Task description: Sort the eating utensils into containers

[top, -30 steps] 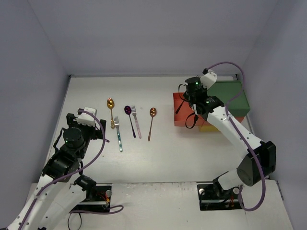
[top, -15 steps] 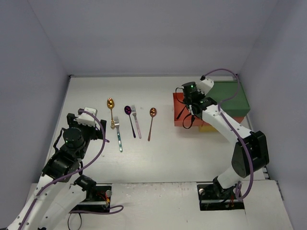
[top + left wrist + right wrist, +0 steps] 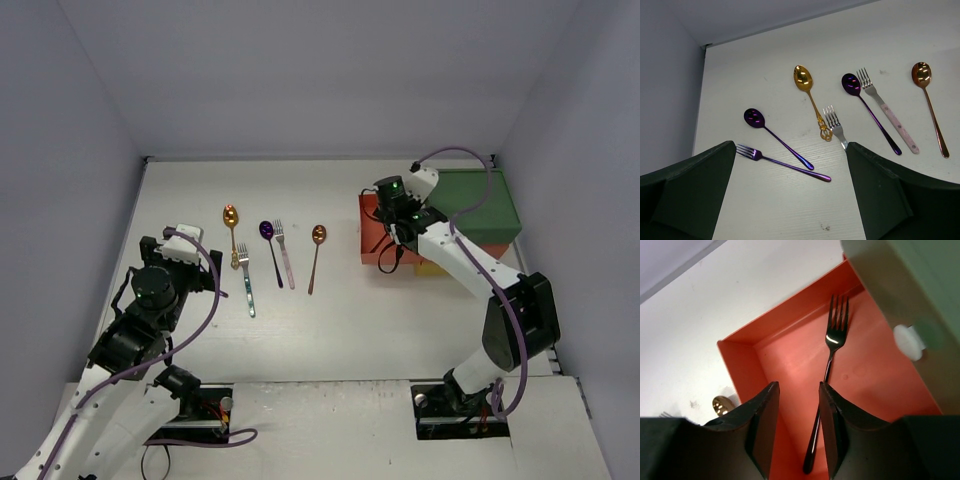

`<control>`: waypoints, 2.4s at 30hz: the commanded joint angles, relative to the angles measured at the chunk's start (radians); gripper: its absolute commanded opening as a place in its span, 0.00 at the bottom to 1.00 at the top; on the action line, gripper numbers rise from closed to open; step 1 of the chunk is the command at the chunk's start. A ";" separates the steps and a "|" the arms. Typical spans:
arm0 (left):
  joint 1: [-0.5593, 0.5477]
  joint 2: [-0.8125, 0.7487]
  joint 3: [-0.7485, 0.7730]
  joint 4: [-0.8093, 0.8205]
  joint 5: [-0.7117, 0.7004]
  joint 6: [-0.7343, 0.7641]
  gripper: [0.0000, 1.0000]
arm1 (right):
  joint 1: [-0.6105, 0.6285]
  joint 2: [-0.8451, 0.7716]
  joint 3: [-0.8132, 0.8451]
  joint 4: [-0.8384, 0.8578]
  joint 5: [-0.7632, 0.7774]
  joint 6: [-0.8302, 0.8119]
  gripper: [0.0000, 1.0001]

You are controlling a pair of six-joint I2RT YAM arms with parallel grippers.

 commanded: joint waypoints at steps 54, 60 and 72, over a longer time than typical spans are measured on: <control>0.002 0.010 0.014 0.043 -0.040 -0.017 0.91 | 0.384 0.731 0.568 0.046 -0.228 -0.410 0.01; 0.002 0.014 0.014 0.042 -0.040 -0.017 0.91 | 0.367 0.677 0.619 0.046 -0.226 -0.442 0.00; 0.004 0.021 0.014 0.041 -0.048 -0.016 0.91 | 0.339 0.301 0.518 0.049 0.078 -0.332 0.00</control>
